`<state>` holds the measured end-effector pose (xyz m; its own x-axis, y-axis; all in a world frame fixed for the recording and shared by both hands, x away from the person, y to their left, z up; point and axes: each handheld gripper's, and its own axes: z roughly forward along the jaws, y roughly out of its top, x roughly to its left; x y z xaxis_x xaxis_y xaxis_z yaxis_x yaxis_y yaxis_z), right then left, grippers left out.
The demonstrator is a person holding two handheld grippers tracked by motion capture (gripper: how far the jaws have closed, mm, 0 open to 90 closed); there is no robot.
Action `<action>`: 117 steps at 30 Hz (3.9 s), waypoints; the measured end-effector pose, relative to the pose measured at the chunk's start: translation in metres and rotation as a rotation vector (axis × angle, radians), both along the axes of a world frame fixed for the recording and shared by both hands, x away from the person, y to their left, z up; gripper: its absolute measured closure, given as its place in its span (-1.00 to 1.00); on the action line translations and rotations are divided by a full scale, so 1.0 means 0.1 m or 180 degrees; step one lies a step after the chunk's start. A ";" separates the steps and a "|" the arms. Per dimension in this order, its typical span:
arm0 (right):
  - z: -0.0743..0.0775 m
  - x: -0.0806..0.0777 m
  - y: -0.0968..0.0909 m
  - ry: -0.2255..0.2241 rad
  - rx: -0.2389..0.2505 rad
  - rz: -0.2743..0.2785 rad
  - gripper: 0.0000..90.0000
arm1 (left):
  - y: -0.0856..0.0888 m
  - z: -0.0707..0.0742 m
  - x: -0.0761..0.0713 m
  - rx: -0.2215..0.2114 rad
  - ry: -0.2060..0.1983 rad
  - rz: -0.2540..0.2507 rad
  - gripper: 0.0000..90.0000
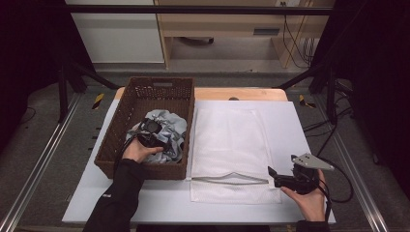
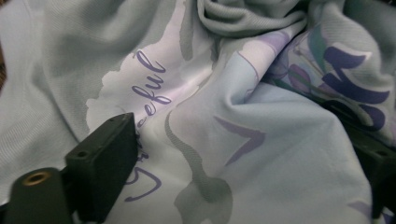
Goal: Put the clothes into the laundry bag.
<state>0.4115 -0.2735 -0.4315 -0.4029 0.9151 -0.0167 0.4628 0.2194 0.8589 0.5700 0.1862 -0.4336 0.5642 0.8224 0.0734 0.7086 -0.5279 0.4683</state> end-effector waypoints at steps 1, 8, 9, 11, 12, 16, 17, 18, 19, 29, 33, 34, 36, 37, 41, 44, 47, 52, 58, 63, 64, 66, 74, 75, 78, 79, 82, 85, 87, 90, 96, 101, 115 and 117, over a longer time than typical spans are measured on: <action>0.00 0.00 0.00 0.0004 0.0000 0.0001 -0.84 | 0.00 -0.01 0.00 -0.0023 0.0111 0.0052 -0.53; 0.01 -0.01 0.00 -0.0001 0.0009 0.0012 -0.79 | 0.03 0.00 0.00 -0.0096 0.0250 0.0188 0.07; 0.01 -0.01 0.01 0.0013 0.0020 0.0015 -0.78 | 0.03 0.00 0.00 -0.0098 0.0235 0.0198 0.14; 0.01 -0.01 0.00 -0.0002 0.0009 0.0029 -0.76 | 0.03 0.02 -0.02 -0.0108 0.0173 0.0206 0.32; 0.01 -0.01 0.00 -0.0004 0.0013 0.0033 -0.76 | 0.03 0.02 -0.02 -0.0116 0.0144 0.0218 0.39; 0.01 -0.01 -0.01 -0.0008 0.0031 0.0013 -0.75 | 0.04 0.06 -0.04 -0.0139 0.0007 0.0227 0.58; 0.01 -0.01 -0.02 -0.0007 0.0037 0.0017 -0.74 | 0.06 0.10 -0.06 -0.0164 -0.0097 0.0232 0.59; 0.01 -0.02 -0.02 -0.0003 0.0045 0.0016 -0.74 | 0.07 0.12 -0.06 -0.0184 -0.0156 0.0252 0.60; 0.01 -0.01 -0.03 -0.0026 0.0032 0.0014 -0.74 | 0.08 0.14 -0.07 -0.0201 -0.0200 0.0270 0.61; 0.03 -0.02 -0.06 -0.0047 0.0078 -0.0009 -0.72 | 0.19 0.39 -0.26 -0.0618 -0.1034 0.0408 0.62; 0.03 -0.02 -0.06 -0.0060 0.0077 -0.0009 -0.72 | 0.25 0.50 -0.33 -0.0923 -0.1335 0.0479 0.63; 0.03 -0.02 -0.06 -0.0061 0.0078 -0.0006 -0.72 | 0.26 0.52 -0.35 -0.0925 -0.1379 0.0474 0.63; 0.03 -0.02 -0.06 -0.0062 0.0084 -0.0006 -0.71 | 0.28 0.57 -0.38 -0.0941 -0.1517 0.0487 0.63; 0.03 -0.02 -0.06 -0.0064 0.0082 -0.0004 -0.71 | 0.28 0.57 -0.38 -0.0941 -0.1517 0.0487 0.63; 0.03 -0.02 -0.06 -0.0061 0.0080 0.0000 -0.71 | 0.34 0.78 -0.51 -0.1194 -0.1852 0.0575 0.64; 0.04 -0.03 -0.05 -0.0063 0.0092 -0.0005 -0.71 | 0.38 0.94 -0.61 -0.1351 -0.2045 0.0573 0.64; 0.04 -0.03 -0.06 -0.0067 0.0099 -0.0009 -0.71 | 0.39 1.06 -0.69 -0.1422 -0.2170 0.0554 0.64; 0.04 -0.04 -0.05 -0.0093 0.0081 -0.0003 -0.71 | 0.41 1.33 -0.86 -0.1591 -0.2387 0.0555 0.63; 0.06 -0.05 -0.06 -0.0124 0.0087 -0.0023 -0.72 | 0.36 1.51 -1.03 -0.1712 -0.2501 0.0474 0.64; 0.07 -0.05 -0.05 -0.0134 0.0092 -0.0025 -0.72 | 0.15 1.63 -1.17 -0.1799 -0.2523 0.0277 0.63; 0.07 -0.05 -0.05 -0.0148 0.0088 -0.0025 -0.72 | 0.11 1.64 -1.19 -0.1812 -0.2521 0.0237 0.63; 0.08 -0.06 -0.06 -0.0141 0.0109 -0.0028 -0.72 | 0.01 1.67 -1.23 -0.1825 -0.2516 0.0147 0.63; 0.08 -0.07 -0.08 -0.0156 0.0089 -0.0048 -0.72 | -0.40 1.69 -1.33 -0.1896 -0.2433 -0.0179 0.63; 0.08 -0.07 -0.08 -0.0156 0.0089 -0.0048 -0.72 | -0.46 1.68 -1.34 -0.1906 -0.2427 -0.0219 0.63; 0.09 -0.07 -0.08 -0.0158 0.0083 -0.0055 -0.72 | -0.62 1.68 -1.37 -0.1900 -0.2443 -0.0342 0.63; 0.09 -0.08 -0.09 -0.0149 0.0080 -0.0064 -0.72 | -0.74 1.66 -1.39 -0.1936 -0.2368 -0.0408 0.63; 0.09 -0.08 -0.10 -0.0147 0.0080 -0.0072 -0.72 | -0.84 1.64 -1.40 -0.1958 -0.2333 -0.0467 0.63; 0.09 -0.08 -0.11 -0.0155 0.0080 -0.0080 -0.71 | -0.98 1.60 -1.39 -0.1930 -0.2279 -0.0540 0.63; 0.09 -0.08 -0.13 -0.0164 0.0078 -0.0092 -0.71 | -1.07 1.56 -1.39 -0.1918 -0.2240 -0.0574 0.63; 0.09 -0.09 -0.14 -0.0150 0.0090 -0.0104 -0.71 | -1.21 1.49 -1.38 -0.1914 -0.2151 -0.0661 0.63; 0.07 -0.09 -0.19 -0.0145 0.0025 -0.0176 -0.68 | -1.47 1.29 -1.36 -0.1893 -0.1962 -0.0807 0.63; 0.08 -0.10 -0.23 -0.0142 0.0061 -0.0202 -0.68 | -1.64 1.07 -1.32 -0.1815 -0.1826 -0.0857 0.63; 0.08 -0.11 -0.30 -0.0146 0.0071 -0.0275 -0.67 | -1.96 0.27 -1.12 -0.1612 -0.1267 -0.0972 0.62; 0.08 -0.11 -0.30 -0.0131 0.0073 -0.0271 -0.67 | -2.00 0.19 -1.10 -0.1609 -0.1227 -0.0994 0.61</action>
